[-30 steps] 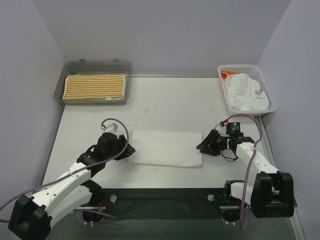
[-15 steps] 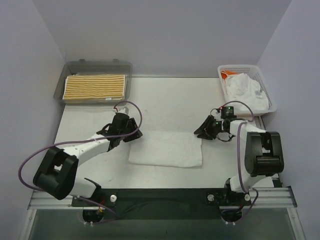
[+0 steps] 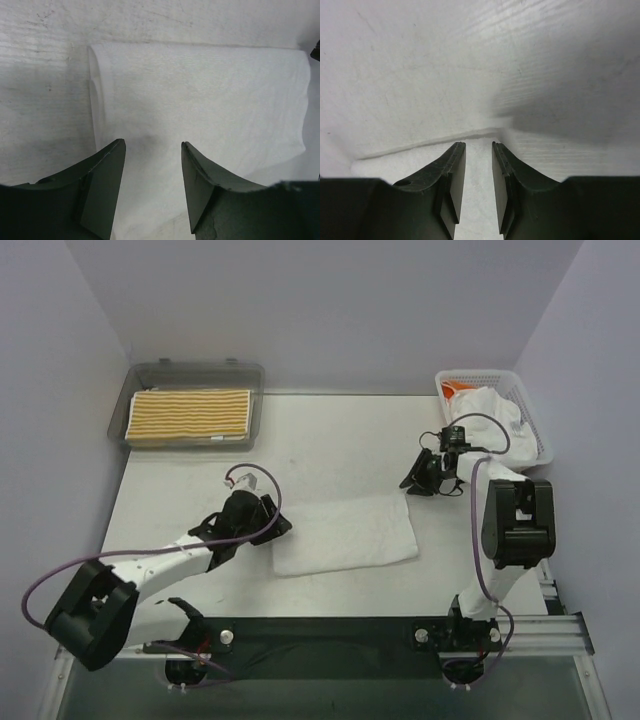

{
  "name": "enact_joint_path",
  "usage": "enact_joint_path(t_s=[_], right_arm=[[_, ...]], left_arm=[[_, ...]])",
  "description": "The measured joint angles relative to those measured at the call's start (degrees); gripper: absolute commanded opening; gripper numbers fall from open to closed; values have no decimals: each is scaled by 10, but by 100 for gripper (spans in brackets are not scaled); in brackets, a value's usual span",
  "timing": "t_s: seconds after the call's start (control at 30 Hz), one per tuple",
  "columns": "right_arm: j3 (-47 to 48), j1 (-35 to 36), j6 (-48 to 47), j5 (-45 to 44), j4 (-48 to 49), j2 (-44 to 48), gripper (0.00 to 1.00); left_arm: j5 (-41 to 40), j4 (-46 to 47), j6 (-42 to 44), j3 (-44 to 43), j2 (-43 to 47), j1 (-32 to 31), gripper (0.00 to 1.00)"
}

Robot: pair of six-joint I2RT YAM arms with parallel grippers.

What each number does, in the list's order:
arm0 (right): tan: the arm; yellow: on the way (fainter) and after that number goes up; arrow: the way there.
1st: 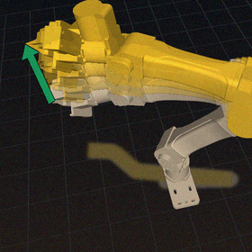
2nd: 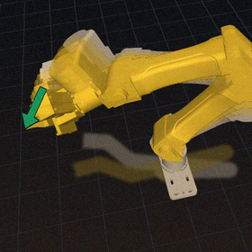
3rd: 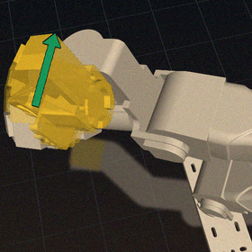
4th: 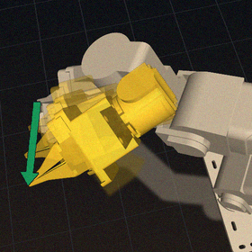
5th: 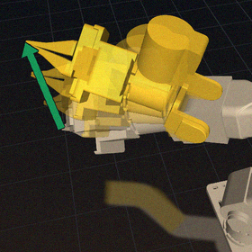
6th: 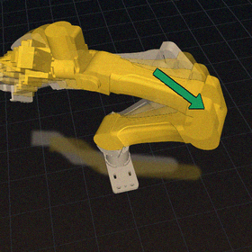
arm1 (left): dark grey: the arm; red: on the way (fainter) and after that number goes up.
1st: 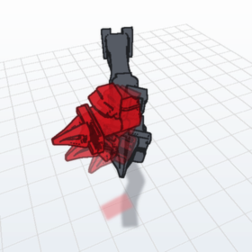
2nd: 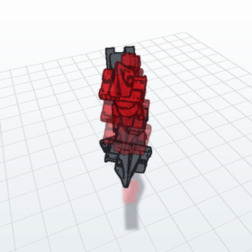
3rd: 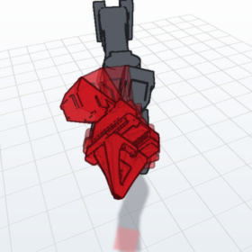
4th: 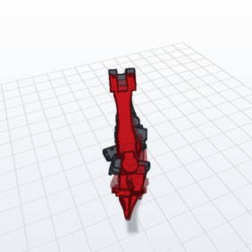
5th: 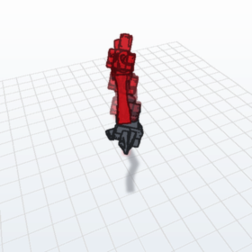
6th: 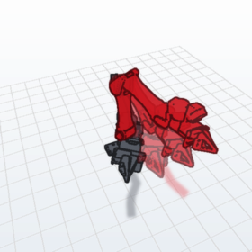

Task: Fold and stack the towels
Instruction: Smooth out wrinkles on the folded towel, then neatly place the folded towel into the bin

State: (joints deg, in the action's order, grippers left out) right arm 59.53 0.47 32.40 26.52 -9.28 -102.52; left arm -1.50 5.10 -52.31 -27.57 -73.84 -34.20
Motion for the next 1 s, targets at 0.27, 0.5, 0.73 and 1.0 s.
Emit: enact_joint_path(t_s=[0.27,0.5,0.73,1.0], right_arm=[[41,146,-86,-134,-64,119,55],[86,434,-137,-221,-90,163,74],[202,596,-154,-286,-135,7,75],[312,680,-158,-304,-167,-143,73]], left_arm=[[-86,-174,64,-78,201,3,73],[-93,-277,167,-123,265,213,85],[-71,-313,217,-103,242,318,87],[-63,-323,229,-83,211,347,88]])
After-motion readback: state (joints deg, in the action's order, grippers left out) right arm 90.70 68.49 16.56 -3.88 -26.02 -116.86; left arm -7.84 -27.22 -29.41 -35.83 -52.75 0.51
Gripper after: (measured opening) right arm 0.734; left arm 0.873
